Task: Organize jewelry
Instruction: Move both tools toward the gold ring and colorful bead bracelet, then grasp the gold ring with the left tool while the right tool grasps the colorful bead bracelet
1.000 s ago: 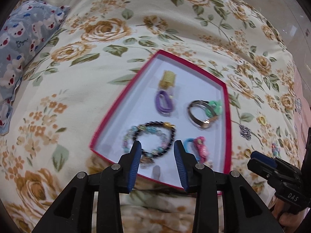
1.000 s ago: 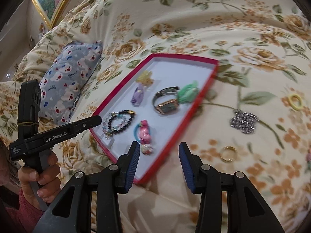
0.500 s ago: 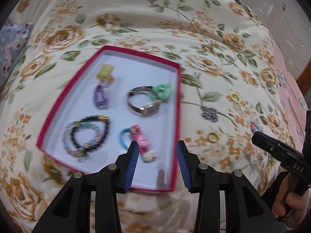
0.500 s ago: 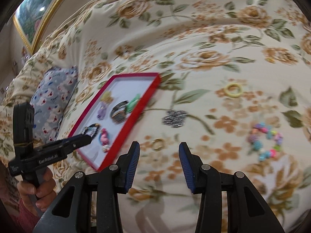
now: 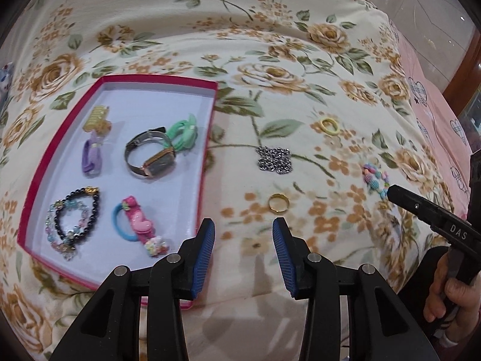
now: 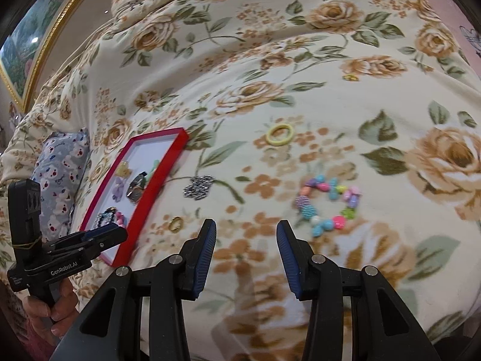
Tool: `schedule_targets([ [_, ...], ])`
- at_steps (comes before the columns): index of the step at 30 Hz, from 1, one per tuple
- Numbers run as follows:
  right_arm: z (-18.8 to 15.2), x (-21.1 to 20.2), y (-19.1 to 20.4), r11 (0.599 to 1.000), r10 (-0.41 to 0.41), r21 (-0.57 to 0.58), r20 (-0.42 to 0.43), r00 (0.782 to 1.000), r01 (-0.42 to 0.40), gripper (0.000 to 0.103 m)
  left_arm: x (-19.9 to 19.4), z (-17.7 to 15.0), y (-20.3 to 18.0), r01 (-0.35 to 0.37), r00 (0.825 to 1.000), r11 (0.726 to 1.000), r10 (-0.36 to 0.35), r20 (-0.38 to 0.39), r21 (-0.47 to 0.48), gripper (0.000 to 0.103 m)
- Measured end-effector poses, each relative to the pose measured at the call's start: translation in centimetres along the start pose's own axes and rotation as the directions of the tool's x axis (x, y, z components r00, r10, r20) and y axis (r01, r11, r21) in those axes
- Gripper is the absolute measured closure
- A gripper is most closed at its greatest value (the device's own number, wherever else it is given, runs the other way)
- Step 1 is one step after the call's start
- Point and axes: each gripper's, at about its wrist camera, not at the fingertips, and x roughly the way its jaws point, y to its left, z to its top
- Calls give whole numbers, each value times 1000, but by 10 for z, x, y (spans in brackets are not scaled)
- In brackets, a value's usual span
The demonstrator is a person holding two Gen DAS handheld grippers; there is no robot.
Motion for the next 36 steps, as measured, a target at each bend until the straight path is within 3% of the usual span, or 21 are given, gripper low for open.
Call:
schedule_targets([
  [10, 3, -3, -19, 996, -90, 1, 22, 996, 90, 53, 24, 10, -19, -5, 1000, 1000, 6, -19, 26, 57],
  [14, 3, -1, -15, 986, -158, -41, 42, 987, 160, 44, 40, 13, -24, -8, 999, 1000, 9, -32, 25, 55],
  [23, 5, 17, -22, 966, -251, -60, 43, 967, 253, 36, 74, 15, -38, -25, 998, 998, 28, -57, 52, 54],
  [30, 5, 35, -36, 970, -242, -19, -5, 970, 242, 35, 92, 20, -39, -30, 998, 997, 34, -62, 66, 55],
  [33, 7, 36, -38, 972, -233, -8, -2, 972, 233, 35, 94, 19, -40, -29, 998, 997, 33, -54, 78, 66],
  [36, 6, 42, -37, 965, -260, -29, -3, 966, 260, 43, 95, 19, -43, -25, 998, 996, 29, -49, 91, 81],
])
